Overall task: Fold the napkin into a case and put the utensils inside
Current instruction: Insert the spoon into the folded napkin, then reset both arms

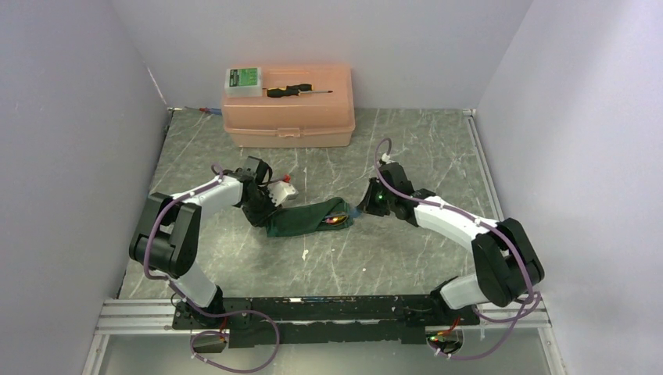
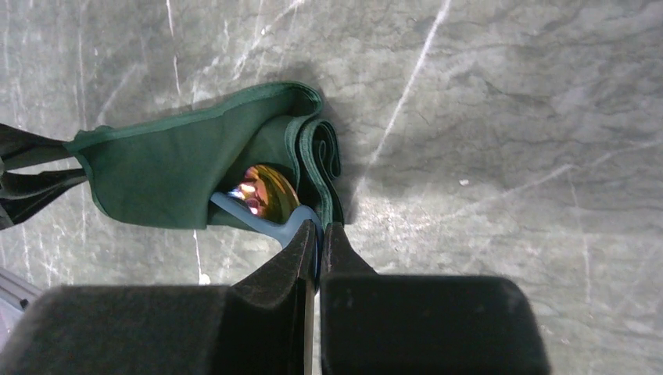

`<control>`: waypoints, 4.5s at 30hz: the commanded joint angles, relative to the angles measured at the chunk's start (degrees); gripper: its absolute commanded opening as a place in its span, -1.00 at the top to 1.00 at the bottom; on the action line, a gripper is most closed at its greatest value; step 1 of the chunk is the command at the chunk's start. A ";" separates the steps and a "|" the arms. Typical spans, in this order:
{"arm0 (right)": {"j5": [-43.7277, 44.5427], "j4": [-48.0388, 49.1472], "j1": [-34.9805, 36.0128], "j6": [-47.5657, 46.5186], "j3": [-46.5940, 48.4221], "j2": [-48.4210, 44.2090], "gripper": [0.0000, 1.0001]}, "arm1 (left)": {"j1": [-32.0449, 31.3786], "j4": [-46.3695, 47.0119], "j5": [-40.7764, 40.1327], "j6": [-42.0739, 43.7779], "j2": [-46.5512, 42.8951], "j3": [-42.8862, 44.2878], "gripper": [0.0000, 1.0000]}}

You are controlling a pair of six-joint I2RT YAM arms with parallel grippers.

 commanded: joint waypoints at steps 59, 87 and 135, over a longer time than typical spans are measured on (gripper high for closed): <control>40.10 17.51 -16.52 -16.84 -15.13 -19.12 -1.00 | 12.41 39.44 2.64 -23.42 -7.93 -9.94 -0.89; 25.98 75.69 -26.85 -34.28 -29.46 5.24 -1.00 | 22.46 103.86 3.20 -30.90 -2.30 -40.64 -0.89; 25.80 75.88 -27.21 -34.59 -30.31 4.61 -1.00 | 22.91 87.72 -9.65 -38.48 -0.39 -30.65 -0.89</control>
